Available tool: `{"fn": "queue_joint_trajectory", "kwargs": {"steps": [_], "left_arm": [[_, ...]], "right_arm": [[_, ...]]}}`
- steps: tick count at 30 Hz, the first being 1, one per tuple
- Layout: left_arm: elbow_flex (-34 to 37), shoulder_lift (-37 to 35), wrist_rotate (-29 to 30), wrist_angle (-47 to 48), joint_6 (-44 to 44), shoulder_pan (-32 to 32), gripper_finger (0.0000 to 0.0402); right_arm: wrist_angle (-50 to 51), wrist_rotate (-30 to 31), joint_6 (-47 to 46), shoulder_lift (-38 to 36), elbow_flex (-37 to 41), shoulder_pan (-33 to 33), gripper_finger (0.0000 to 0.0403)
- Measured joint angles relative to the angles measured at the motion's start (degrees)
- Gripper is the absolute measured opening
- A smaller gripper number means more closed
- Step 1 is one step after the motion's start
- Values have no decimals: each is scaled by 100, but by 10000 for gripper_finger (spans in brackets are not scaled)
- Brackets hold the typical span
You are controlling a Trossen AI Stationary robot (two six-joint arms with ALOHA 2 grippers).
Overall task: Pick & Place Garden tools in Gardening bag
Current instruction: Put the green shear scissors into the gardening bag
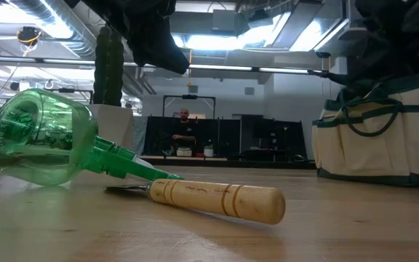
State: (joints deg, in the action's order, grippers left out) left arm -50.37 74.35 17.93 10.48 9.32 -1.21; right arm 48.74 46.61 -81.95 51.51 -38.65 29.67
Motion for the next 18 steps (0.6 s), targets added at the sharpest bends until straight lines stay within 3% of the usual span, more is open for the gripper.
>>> {"fn": "queue_joint_trajectory", "kwargs": {"steps": [11, 18], "left_arm": [[0, 0, 0, 0, 0, 2, 157], [0, 0, 0, 0, 0, 0, 157]], "right_arm": [[224, 33, -1092, 77, 0, 406, 30], [489, -479, -1826, 302, 0, 413, 31]]}}
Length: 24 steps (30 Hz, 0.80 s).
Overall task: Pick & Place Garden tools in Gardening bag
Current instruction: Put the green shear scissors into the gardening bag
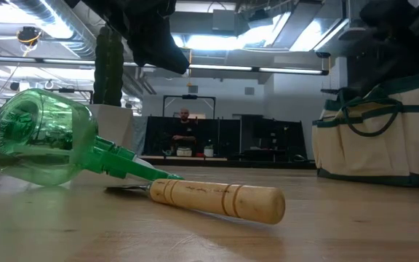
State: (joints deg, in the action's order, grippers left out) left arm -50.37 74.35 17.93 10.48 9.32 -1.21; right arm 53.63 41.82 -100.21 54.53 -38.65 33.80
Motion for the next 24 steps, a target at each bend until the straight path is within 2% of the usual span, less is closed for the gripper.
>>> {"fn": "queue_joint_trajectory", "kwargs": {"steps": [11, 17, 24], "left_arm": [[0, 0, 0, 0, 0, 0, 157], [2, 0, 0, 0, 0, 1, 157], [2, 0, 0, -2, 0, 0, 157]], "right_arm": [[-21, -29, -98, 128, 0, -67, 70], [-152, -82, -12, 128, 0, -81, 75], [-156, -425, 55, 102, 0, -81, 75]]}}
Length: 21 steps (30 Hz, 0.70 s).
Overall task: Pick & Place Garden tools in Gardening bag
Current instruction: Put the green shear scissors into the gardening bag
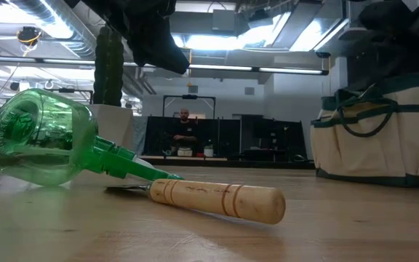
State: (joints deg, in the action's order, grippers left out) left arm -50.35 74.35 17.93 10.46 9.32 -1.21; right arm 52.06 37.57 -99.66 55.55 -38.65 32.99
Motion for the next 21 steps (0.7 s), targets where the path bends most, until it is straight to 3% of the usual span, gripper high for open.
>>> {"fn": "queue_joint_trajectory", "kwargs": {"steps": [21], "left_arm": [[0, -2, 0, 2, 0, 0, 157]], "right_arm": [[879, -27, 790, -391, -841, -371, 76]]}}
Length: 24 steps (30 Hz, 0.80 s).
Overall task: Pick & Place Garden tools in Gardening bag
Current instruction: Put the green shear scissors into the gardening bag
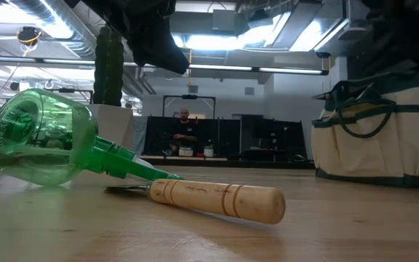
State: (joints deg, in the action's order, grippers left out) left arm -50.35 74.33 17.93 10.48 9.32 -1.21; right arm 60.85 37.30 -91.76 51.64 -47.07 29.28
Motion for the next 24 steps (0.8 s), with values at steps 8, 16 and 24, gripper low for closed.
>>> {"fn": "queue_joint_trajectory", "kwargs": {"steps": [8, 16, 24], "left_arm": [[0, 2, 0, 0, 0, 0, 157], [0, 1, -1, 0, 0, 0, 157], [0, 1, 0, 0, 0, 0, 157]], "right_arm": [[-388, 151, 657, 0, 0, -313, 76], [-1932, -216, 2170, 187, -3, -526, 75], [-1794, -1029, 2103, 756, -4, -823, 75]]}}
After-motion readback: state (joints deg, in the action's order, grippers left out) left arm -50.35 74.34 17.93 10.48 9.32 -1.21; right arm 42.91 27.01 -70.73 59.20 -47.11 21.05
